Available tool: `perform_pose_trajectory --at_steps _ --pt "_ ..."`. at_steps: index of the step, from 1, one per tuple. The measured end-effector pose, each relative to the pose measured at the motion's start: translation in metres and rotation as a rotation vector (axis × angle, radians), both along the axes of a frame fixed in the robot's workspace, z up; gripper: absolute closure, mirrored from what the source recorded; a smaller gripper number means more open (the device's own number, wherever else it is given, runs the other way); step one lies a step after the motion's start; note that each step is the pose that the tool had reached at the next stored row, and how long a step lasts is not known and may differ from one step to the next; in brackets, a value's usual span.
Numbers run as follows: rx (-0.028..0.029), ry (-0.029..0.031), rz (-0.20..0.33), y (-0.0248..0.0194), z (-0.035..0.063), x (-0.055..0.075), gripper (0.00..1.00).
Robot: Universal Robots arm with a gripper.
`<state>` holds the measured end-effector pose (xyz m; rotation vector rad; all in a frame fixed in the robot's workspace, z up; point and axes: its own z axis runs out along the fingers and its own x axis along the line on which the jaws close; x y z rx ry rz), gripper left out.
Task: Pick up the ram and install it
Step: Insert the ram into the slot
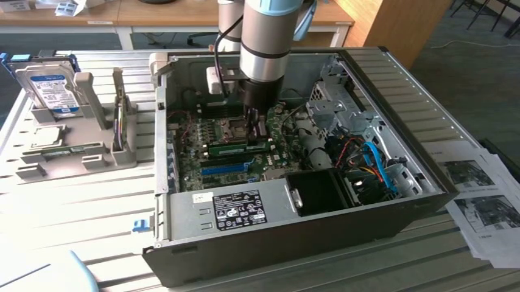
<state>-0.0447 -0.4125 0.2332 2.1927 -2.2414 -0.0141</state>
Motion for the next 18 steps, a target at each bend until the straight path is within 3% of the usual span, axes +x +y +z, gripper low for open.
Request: perform_pose_trajectory --at_steps 18 --pt "0.0000 0.0000 0.000 0.0000 0.0468 0.001 0.82"
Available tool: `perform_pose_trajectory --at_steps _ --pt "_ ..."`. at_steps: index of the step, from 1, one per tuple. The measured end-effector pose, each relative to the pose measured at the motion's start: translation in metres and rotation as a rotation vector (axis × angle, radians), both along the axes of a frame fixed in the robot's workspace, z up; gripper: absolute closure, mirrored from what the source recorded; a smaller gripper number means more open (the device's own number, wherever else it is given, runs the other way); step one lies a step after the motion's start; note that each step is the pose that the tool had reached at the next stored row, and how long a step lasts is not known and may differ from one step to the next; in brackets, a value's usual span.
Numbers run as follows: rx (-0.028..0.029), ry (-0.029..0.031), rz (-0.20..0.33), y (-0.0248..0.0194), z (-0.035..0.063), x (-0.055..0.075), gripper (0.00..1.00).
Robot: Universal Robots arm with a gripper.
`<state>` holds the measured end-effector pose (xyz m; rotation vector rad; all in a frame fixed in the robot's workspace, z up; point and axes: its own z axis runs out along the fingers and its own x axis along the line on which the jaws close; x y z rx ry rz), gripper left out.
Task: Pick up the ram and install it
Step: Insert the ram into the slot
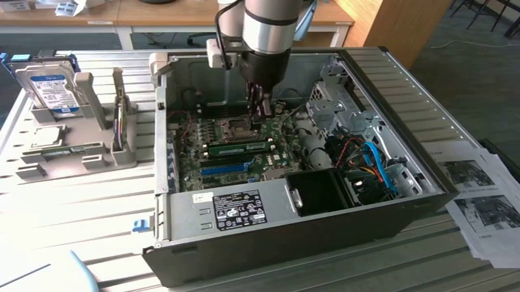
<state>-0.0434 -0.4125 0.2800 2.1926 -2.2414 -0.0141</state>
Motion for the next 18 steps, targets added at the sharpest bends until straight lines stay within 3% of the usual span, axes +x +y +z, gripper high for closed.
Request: perform_pose_trajectory --at_steps 18 --pt "0.0001 -0.0001 0.000 0.0000 0.0398 0.001 0.82"
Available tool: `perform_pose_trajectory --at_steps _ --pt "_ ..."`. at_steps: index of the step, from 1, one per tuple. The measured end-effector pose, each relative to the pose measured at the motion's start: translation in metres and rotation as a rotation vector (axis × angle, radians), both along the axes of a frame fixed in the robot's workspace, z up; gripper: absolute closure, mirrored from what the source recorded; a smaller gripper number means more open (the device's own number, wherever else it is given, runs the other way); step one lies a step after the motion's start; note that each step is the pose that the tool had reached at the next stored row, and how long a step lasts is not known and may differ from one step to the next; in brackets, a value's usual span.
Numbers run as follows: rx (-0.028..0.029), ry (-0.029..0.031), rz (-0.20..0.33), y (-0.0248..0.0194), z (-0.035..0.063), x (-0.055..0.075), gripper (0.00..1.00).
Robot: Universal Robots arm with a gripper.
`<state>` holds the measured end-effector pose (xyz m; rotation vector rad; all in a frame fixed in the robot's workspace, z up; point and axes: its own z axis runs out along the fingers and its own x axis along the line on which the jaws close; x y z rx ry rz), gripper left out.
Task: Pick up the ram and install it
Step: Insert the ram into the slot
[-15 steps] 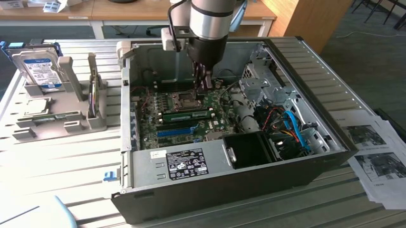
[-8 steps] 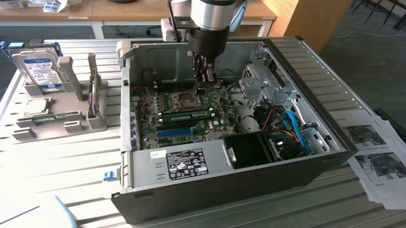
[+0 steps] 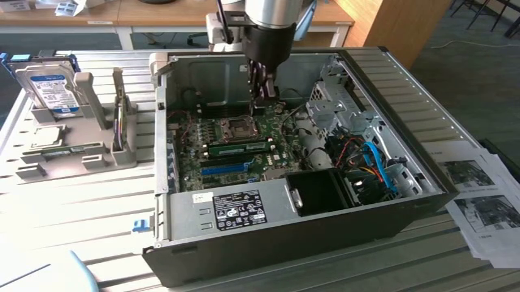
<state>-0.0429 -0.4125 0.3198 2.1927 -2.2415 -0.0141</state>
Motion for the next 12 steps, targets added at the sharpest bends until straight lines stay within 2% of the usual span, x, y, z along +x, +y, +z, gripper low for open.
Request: perform_pose_trajectory --at_steps 12 --pt "-0.0001 0.0001 0.000 0.0000 0.0213 0.000 0.82"
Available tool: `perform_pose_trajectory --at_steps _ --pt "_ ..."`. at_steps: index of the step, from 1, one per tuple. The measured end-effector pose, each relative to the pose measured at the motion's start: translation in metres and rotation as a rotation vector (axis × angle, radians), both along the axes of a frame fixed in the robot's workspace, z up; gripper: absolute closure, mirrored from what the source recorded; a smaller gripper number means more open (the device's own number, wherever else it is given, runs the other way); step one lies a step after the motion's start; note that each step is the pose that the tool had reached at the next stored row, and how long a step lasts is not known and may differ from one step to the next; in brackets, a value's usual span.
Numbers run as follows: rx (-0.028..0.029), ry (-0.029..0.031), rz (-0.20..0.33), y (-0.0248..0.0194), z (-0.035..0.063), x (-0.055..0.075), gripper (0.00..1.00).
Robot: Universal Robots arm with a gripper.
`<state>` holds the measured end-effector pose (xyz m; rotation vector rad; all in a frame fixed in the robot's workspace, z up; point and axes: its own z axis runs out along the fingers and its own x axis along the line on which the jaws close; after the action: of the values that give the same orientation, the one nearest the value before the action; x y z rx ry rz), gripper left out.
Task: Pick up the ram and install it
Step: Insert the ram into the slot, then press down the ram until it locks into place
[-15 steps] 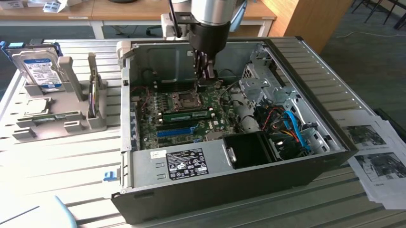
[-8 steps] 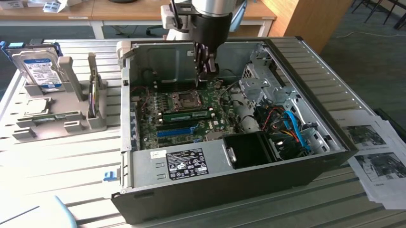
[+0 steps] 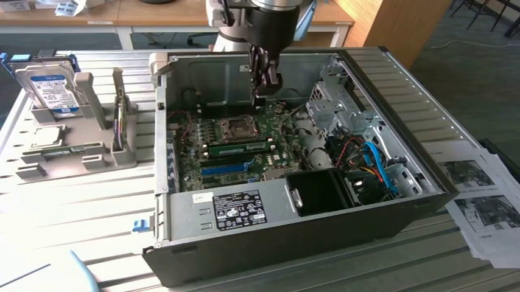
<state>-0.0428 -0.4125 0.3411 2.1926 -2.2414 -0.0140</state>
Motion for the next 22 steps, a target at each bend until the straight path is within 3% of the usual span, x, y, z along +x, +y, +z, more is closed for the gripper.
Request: perform_pose_trajectory --at_steps 22 --pt "0.0003 0.0000 0.000 0.0000 0.0037 0.0000 0.82"
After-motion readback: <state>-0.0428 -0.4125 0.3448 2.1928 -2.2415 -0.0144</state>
